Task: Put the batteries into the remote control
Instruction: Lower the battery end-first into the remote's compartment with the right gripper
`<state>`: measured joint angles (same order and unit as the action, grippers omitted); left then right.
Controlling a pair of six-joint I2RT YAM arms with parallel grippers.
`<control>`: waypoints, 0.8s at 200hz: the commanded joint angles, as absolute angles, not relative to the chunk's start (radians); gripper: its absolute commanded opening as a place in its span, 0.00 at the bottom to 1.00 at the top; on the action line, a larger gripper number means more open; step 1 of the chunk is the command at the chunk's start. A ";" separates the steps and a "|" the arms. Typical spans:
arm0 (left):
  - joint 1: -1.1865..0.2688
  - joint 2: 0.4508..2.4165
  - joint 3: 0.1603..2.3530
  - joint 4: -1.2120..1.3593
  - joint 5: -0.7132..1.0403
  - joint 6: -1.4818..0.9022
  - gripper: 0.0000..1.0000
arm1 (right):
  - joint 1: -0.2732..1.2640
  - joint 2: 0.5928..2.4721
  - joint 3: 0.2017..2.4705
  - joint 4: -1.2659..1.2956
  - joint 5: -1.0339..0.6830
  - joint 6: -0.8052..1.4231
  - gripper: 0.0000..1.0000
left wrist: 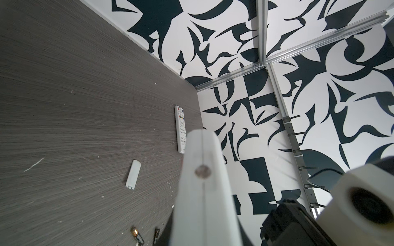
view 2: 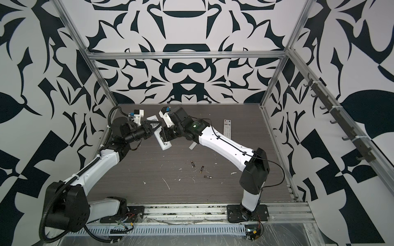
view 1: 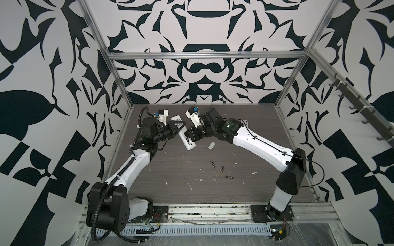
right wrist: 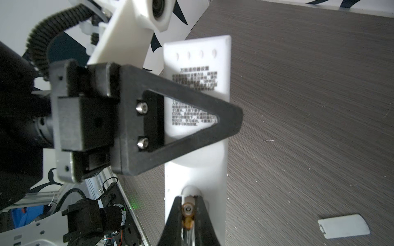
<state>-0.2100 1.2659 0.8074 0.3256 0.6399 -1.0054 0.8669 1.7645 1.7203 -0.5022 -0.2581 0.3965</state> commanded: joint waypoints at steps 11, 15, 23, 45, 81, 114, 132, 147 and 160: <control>-0.213 1.266 0.809 0.367 0.643 -1.016 0.00 | 0.869 1.758 1.763 -0.467 -0.271 0.399 0.00; -0.213 1.266 0.810 0.367 0.643 -1.016 0.00 | 0.870 1.757 1.761 -0.468 -0.272 0.399 0.00; -0.213 1.267 0.809 0.367 0.643 -1.017 0.00 | 0.870 1.757 1.756 -0.468 -0.272 0.400 0.00; -0.213 1.267 0.810 0.371 0.641 -1.021 0.00 | 0.870 1.759 1.744 -0.474 -0.279 0.403 0.00; -0.212 1.300 0.814 0.380 0.642 -1.027 0.00 | 0.879 1.766 1.728 -0.480 -0.287 0.416 0.00; -0.212 1.304 0.816 0.392 0.644 -1.033 0.00 | 0.883 1.773 1.731 -0.499 -0.290 0.418 0.00; -0.213 1.305 0.819 0.397 0.645 -1.038 0.00 | 0.883 1.777 1.731 -0.508 -0.293 0.419 0.00; -0.213 1.308 0.823 0.399 0.646 -1.036 0.00 | 0.883 1.778 1.731 -0.510 -0.299 0.421 0.00; -0.212 1.311 0.824 0.402 0.647 -1.038 0.00 | 0.883 1.777 1.733 -0.511 -0.302 0.420 0.00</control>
